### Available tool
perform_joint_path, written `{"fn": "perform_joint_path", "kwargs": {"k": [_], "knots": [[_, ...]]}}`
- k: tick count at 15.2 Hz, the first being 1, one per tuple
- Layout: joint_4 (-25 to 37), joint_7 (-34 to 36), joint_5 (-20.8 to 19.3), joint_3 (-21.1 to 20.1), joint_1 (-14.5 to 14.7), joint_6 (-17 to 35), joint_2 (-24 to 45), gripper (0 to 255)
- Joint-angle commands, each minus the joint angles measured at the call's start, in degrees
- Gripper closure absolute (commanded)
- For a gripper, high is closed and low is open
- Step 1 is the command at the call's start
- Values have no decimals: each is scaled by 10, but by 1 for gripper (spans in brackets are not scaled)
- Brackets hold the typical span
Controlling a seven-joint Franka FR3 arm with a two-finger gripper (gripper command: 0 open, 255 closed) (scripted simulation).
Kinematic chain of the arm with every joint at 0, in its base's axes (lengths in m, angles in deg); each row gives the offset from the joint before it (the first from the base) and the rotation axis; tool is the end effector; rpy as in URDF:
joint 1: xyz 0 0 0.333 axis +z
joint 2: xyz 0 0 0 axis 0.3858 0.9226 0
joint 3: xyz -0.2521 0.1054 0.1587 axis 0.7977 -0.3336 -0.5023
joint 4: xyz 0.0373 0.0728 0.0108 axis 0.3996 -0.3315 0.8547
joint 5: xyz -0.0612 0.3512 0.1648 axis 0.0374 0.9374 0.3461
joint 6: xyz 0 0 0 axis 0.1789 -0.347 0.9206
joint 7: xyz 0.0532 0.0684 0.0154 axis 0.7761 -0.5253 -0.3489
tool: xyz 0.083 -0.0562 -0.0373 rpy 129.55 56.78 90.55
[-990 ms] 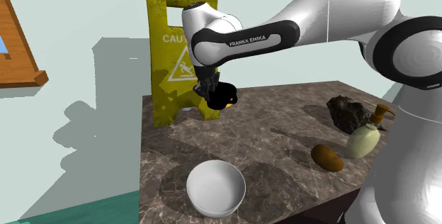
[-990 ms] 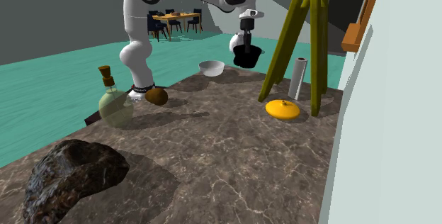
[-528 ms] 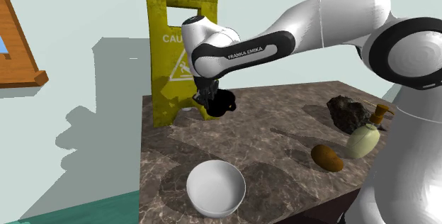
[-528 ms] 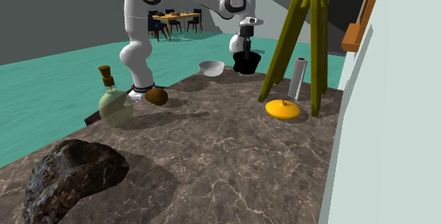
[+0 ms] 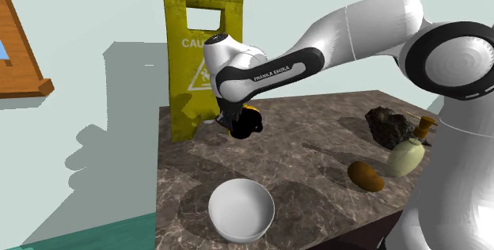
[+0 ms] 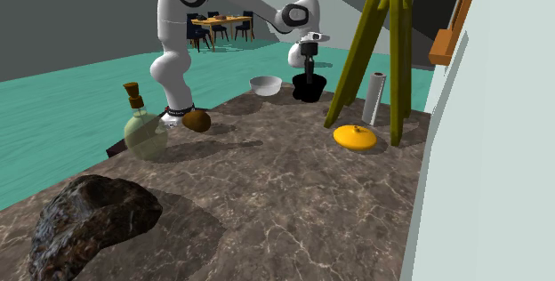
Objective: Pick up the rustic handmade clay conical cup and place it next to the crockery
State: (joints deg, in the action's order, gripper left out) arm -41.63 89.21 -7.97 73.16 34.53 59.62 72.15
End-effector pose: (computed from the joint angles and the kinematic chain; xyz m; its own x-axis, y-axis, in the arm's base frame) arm 0.5845 0.1835 0.4180 0.9710 0.2388 0.0116 0.2242 -0.9262 0.3030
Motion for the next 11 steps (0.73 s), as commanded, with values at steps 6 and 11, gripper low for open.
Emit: {"fn": "perform_joint_path", "kwargs": {"k": [6, 11], "knots": [[-28, 18, -12, 3, 0, 46, 20, 255], [-45, 32, -21, 5, 1, 78, 38, 255]]}}
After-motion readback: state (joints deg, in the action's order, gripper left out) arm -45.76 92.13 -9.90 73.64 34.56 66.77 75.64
